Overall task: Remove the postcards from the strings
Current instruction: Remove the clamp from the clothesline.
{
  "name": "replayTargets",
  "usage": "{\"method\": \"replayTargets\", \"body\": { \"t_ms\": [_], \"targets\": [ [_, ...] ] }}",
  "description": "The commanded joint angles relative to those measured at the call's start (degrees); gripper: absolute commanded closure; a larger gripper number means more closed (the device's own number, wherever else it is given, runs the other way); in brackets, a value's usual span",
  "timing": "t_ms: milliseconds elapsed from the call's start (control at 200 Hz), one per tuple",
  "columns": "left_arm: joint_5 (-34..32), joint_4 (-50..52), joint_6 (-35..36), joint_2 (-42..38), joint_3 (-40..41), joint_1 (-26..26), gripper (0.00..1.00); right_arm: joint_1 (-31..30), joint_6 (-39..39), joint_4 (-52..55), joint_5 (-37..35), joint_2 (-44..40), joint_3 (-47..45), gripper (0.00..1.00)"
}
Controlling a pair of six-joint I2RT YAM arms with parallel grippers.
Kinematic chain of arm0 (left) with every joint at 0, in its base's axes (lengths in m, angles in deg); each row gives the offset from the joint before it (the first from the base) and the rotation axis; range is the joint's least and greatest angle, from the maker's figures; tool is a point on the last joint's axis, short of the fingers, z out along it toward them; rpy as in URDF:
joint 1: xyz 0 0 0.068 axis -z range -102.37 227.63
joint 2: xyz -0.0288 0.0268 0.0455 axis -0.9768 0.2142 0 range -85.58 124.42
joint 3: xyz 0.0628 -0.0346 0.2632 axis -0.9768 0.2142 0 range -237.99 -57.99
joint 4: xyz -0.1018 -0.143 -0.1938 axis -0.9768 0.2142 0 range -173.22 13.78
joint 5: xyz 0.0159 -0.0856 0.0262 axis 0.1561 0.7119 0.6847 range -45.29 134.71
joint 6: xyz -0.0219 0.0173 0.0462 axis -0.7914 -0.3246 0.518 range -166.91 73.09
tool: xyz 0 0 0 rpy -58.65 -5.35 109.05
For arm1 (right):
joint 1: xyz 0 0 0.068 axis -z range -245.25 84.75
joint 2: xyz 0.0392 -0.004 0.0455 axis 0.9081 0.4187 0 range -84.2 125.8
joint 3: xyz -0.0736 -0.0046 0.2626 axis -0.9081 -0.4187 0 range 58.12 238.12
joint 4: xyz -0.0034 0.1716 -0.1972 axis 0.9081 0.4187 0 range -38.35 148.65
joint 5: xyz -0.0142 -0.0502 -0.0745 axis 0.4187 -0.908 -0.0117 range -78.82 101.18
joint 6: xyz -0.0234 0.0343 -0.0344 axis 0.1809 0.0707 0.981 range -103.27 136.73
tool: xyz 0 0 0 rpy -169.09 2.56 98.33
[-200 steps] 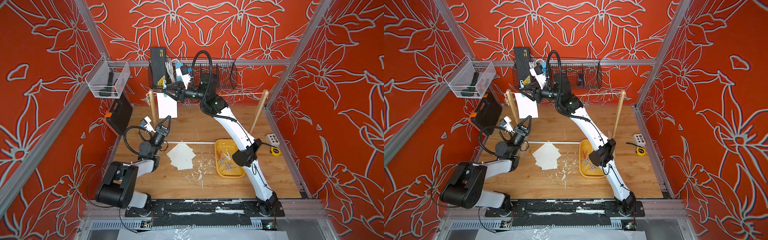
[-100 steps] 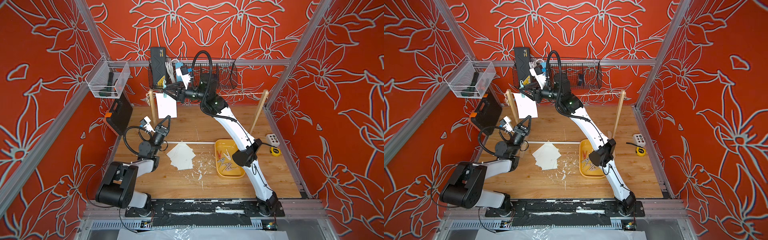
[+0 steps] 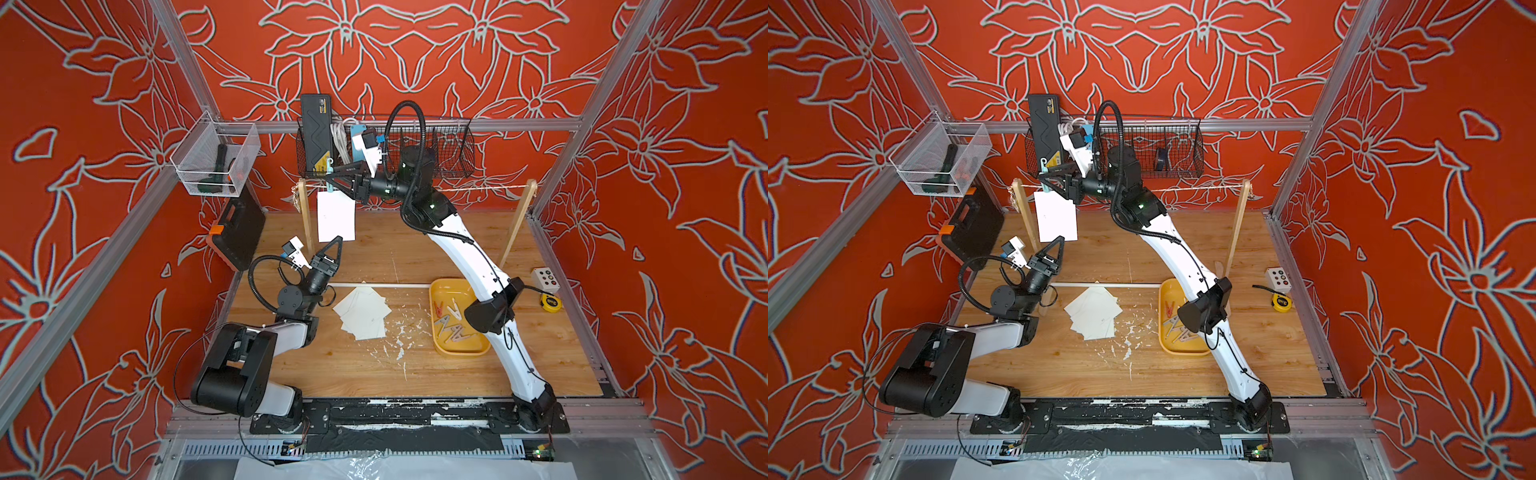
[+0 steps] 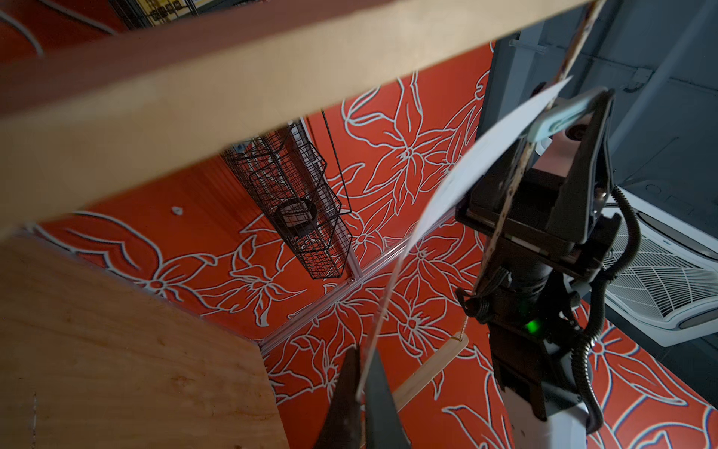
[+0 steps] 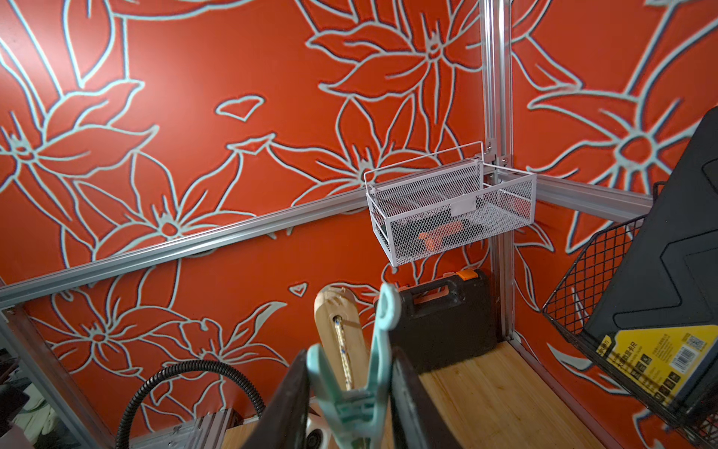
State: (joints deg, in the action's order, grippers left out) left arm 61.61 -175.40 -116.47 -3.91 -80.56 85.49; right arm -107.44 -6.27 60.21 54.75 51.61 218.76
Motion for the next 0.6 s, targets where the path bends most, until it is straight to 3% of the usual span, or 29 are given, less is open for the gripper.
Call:
{"method": "replayTargets", "body": {
  "t_ms": [0,596],
  "targets": [
    [1.39,-9.4,-0.49,-1.3,0.74,-0.39,1.0,-0.53,0.4,-2.15,-0.76,-1.73,1.15,0.66],
    [2.29,-8.98,-0.4,-2.28,4.02,-0.04,1.0,-0.19,0.61,-2.16,0.05,-3.83,-0.42,0.69]
  ]
}}
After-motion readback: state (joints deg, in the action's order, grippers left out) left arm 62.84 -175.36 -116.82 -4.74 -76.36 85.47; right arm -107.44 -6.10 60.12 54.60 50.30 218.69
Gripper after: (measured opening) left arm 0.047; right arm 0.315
